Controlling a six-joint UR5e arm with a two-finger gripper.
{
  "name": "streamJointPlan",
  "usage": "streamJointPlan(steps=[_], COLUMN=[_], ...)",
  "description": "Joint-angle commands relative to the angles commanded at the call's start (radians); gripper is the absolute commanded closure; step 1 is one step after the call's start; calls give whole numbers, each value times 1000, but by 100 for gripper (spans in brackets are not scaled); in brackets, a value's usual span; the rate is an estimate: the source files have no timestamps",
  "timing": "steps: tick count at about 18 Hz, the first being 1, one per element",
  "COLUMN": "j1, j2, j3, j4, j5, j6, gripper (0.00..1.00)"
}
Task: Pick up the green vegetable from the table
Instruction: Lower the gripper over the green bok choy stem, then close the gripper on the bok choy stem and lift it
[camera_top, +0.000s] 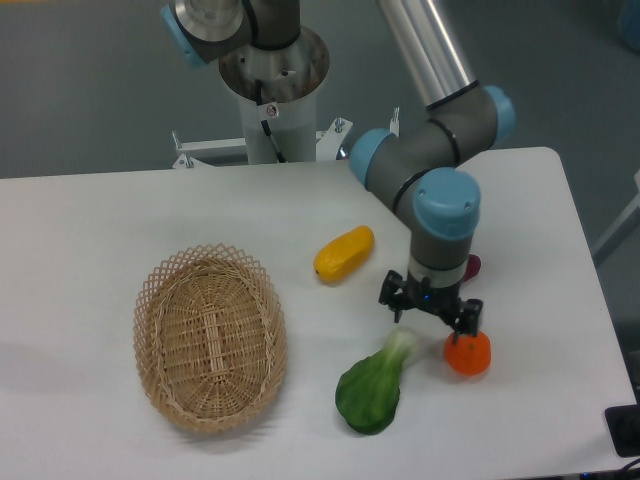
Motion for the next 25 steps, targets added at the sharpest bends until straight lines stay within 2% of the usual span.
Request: streamJointPlan(steps=[11,15,21,22,25], j1=[-15,-15,-15,-17,-15], j2=[-18,-32,-45,-45,-43], j3=[-9,-11,-11,-9,-9], j4=[3,34,38,38,38], j5=[5,6,6,6,6], j6=[2,2,3,3,5], gripper=[0,0,0,5,38])
